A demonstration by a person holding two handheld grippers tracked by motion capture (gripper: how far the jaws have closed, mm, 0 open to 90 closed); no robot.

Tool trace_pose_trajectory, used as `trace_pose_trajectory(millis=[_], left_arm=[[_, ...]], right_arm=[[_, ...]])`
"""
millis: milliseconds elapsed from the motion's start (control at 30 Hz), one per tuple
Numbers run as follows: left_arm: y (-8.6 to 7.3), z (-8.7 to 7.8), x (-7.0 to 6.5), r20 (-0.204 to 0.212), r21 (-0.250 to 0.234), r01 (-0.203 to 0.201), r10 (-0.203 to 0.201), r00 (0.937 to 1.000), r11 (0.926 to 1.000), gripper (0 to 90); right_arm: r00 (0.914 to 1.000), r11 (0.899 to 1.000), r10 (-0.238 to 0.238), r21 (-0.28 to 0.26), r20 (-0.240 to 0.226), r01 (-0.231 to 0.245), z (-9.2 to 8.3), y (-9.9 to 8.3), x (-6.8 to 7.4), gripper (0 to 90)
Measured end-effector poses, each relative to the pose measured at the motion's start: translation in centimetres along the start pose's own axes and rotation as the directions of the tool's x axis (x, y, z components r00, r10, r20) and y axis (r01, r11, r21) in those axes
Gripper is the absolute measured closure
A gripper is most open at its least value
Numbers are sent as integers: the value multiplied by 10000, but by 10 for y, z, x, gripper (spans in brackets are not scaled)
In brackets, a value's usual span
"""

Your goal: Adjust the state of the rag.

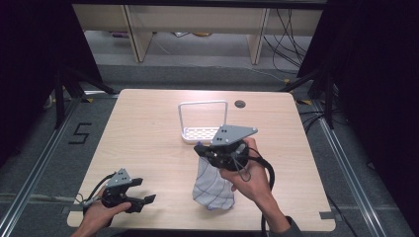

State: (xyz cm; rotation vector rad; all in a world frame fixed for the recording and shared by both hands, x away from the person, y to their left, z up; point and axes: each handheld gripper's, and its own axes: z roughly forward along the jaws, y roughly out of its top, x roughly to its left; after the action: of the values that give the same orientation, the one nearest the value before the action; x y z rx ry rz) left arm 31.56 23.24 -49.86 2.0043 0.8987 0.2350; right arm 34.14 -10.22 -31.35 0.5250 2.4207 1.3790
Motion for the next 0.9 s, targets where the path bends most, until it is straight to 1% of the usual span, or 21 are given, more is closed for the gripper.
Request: trace_pose_trajectory(millis=[67, 100, 133, 167, 200, 233, 267, 300, 400, 467, 533, 567, 600, 633, 667, 700, 733, 800, 833, 867, 900], left_arm=[[0, 0, 0, -9, -56, 120, -120, 9999, 9999, 178], [0, -1, 0, -17, -35, 80, -80, 10000, 10000, 178], [0, -1, 1, 5, 44, 60, -60, 10000, 10000, 178], [1, -1, 1, 6, 4, 73, -73, 10000, 10000, 178], [0, -1, 1, -34, -70, 56, -56, 10000, 10000, 177], [1, -3, 1, -36, -33, 82, -82, 10000, 10000, 177], [1, -3, 1, -26, -54, 127, -127, 9999, 9999, 177], [1, -3, 1, -111, -61, 81, -82, 9999, 9999, 177], [2, -3, 2, -89, -112, 106, -107, 9999, 9999, 176], [3, -1, 3, -90, -143, 143, -144, 9999, 9998, 176], [5, 1, 5, -145, -84, 84, -85, 9999, 9999, 176], [7, 3, 5, -295, -141, 167, -171, 9994, 9998, 176], [9, 5, 7, -279, -210, 241, -247, 9993, 9995, 176], [11, 7, 9, -289, -275, 209, -217, 9993, 9994, 177], [13, 9, 10, -351, -322, 297, -308, 9989, 9990, 177], [15, 12, 12, -373, -347, 388, -401, 9985, 9986, 177], [17, 15, 13, -329, -348, 386, -397, 9987, 9987, 177], [23, 22, 15, -306, -258, 296, -304, 9991, 9992, 177], [26, 26, 15, -263, -311, 286, -294, 9992, 9991, 179], [29, 29, 16, -238, -129, 158, -161, 9996, 9998, 181], [32, 33, 15, -265, -192, 123, -128, 9996, 9997, 182]], right_arm=[[9998, 9992, -190, -351, -5, 189, -9, 12, 0, 900], [9998, 9987, -199, -473, -50, 196, -13, 17, 1, 900], [9992, 9971, -392, -657, 70, 396, -17, 21, 1, 900], [9994, 9970, -331, -693, 76, 335, -22, 23, 1, 900], [9996, 9970, -287, -719, 77, 292, -26, 23, 1, 900], [9989, 9959, -332, -829, 341, 360, -28, 20, -1, 900], [9988, 9970, -205, -737, 445, 238, -29, 14, -3, 900], [9979, 9977, -281, -597, 587, 316, -30, 7, -9, 900], [9937, 9971, 746, -237, 842, -729, -31, -28, -25, 900], [9863, 9915, 1268, 140, 1052, -1290, -30, -56, -37, 900], [9763, 9805, 1801, 579, 1204, -1880, -26, -84, -46, 900], [9693, 9731, 2067, 750, 1330, -2178, -24, -97, -50, 900], [9668, 9708, 2173, 731, 1342, -2283, -21, -110, -55, 900], [9552, 9572, 2591, 936, 1431, -2737, -20, -120, -57, 900], [9458, 9478, 2860, 997, 1537, -3028, -18, -128, -58, 900], [9479, 9485, 2796, 1091, 1523, -2973, -17, -136, -63, 900], [9404, 9385, 3000, 1273, 1603, -3211, -15, -141, -64, 900], [9335, 9279, 3136, 1526, 1742, -3402, -12, -149, -65, 900], [9361, 9295, 3060, 1582, 1736, -3332, -11, -151, -68, 900], [9309, 9226, 3179, 1675, 1801, -3475, -9, -153, -68, 900], [9328, 9239, 3075, 1757, 1880, -3399, -9, -155, -70, 900]])
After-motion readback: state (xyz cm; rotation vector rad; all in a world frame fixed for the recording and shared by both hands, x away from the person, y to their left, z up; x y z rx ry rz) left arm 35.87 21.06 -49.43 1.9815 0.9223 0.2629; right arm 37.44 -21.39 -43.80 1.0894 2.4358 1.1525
